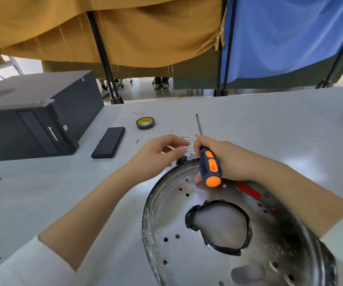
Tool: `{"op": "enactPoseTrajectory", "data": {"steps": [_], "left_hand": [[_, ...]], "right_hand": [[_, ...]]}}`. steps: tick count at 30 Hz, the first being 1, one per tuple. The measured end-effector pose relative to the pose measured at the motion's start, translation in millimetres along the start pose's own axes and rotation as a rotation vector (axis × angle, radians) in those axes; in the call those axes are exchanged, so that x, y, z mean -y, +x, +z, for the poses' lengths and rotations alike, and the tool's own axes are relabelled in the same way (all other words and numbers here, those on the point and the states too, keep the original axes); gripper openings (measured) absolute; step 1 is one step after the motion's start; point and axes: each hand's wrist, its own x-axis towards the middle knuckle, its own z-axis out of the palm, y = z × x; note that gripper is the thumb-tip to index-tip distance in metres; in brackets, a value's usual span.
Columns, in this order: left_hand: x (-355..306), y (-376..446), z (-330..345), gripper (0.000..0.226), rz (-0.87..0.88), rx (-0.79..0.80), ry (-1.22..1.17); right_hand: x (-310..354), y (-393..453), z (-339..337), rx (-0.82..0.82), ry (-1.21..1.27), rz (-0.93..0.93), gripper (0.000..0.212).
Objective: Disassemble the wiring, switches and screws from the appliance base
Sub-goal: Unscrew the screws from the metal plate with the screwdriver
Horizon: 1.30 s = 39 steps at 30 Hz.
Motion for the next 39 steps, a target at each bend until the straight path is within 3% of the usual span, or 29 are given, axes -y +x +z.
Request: {"op": "enactPoseTrajectory", "data": {"steps": [3,6,14,20,25,33,39], "left_hand": [[-13.0,-14.3,16.7,0.027,0.016,0.157,0.062],[-12.5,-25.6,23.5,0.044,-0.003,0.202,0.117],[-9.1,-52.9,18.8,0.060,-0.136,0.021,0.068],[-3.4,-84.1,19.4,0.068,-0.224,-0.147,0.090],[-5.2,-83.7,11.6,0.056,-0.274,-0.066,0.184],[-15.9,-47.5,8.1,0.037,-0.152,0.113,0.474],[-3.3,-55.6,3.2,0.036,-0.217,0.025,0.473]], "right_hand": [[7.3,-6.2,-9.7,-0.119,0.046,-0.023,0.043],[11.4,-19.7,-24.3,-0.168,0.048,-0.024,0.042],[-1.6,-61.8,-30.9,-0.166,-0.189,0.106,0.035],[-11.2,-61.9,-17.7,-0.162,-0.203,0.138,0.031],[-9.5,-48.3,-10.5,-0.101,-0.238,0.093,0.035],[-2.2,-35.6,0.4,-0.052,-0.166,0.032,0.028],[-4.5,-46.2,-12.3,-0.062,-0.174,0.076,0.039]]}}
